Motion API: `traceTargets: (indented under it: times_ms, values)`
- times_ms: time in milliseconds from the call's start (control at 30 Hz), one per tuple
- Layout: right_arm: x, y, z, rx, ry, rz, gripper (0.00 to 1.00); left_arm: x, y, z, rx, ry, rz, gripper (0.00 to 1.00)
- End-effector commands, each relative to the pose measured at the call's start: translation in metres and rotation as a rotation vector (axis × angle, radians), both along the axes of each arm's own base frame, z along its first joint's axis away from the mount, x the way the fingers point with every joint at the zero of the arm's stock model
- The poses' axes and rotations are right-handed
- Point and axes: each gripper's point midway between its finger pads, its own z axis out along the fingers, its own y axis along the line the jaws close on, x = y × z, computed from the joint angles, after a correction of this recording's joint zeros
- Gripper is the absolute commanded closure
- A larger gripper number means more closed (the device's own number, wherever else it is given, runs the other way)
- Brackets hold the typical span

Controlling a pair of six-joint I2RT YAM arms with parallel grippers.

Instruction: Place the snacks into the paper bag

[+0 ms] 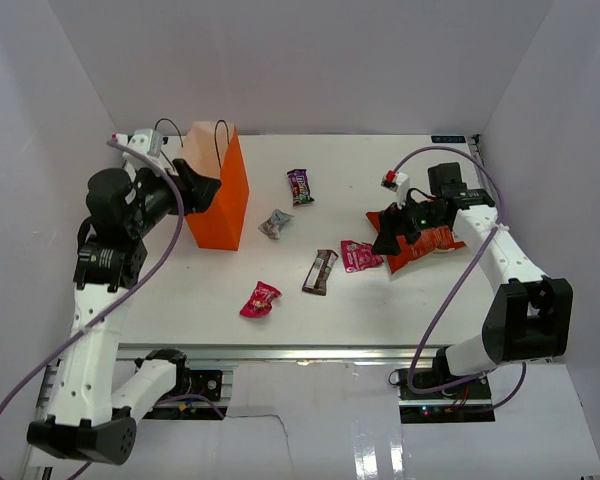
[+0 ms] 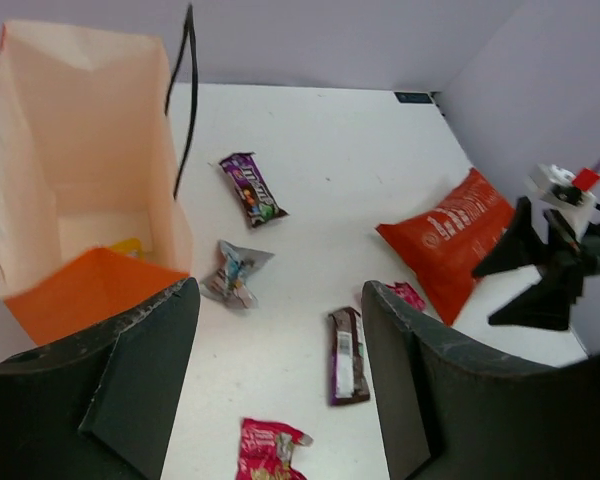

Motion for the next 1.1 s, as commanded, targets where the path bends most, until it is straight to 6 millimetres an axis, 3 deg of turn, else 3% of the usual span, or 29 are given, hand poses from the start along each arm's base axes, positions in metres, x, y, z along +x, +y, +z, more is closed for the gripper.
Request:
traceTargets:
  times_ms: [0, 33, 133, 233, 333, 367, 467, 767, 1067]
  values:
    - [0.009, 0.009, 0.019, -0.034, -0.096, 0.069, 0.1, -0.032, -0.012, -0.027, -0.098, 0.076, -0.05, 0.23]
    - [0.015, 0.009, 0.024, -0.056, -0.149, 0.099, 0.1, -0.046, -0.011, -0.026, -0.125, 0.067, -0.045, 0.22]
    - [0.035, 0.002, 0.026, -0.137, -0.324, 0.209, 0.1, -0.067, -0.009, -0.058, -0.165, 0.146, -0.024, 0.21]
    - [0.026, 0.006, 0.01, -0.165, -0.384, 0.427, 0.1, -0.081, -0.011, -0.086, -0.21, 0.218, -0.016, 0.2]
    - [0.021, 0.01, -0.019, -0.229, -0.323, 0.533, 0.1, -0.092, -0.014, -0.113, -0.253, 0.288, -0.019, 0.2]
    - [0.023, 0.011, -0.032, -0.24, -0.291, 0.546, 0.1, -0.094, -0.015, -0.121, -0.261, 0.313, -0.015, 0.17]
    - [0.038, 0.02, -0.046, -0.255, -0.258, 0.523, 0.1, -0.101, -0.015, -0.149, -0.275, 0.408, 0.005, 0.16]
    - [0.07, 0.034, -0.086, -0.373, -0.238, 0.494, 0.09, -0.119, -0.026, -0.195, -0.373, 0.578, -0.008, 0.16]
    - [0.072, 0.028, -0.115, -0.415, -0.203, 0.414, 0.05, -0.118, -0.042, -0.207, -0.483, 0.643, -0.064, 0.2]
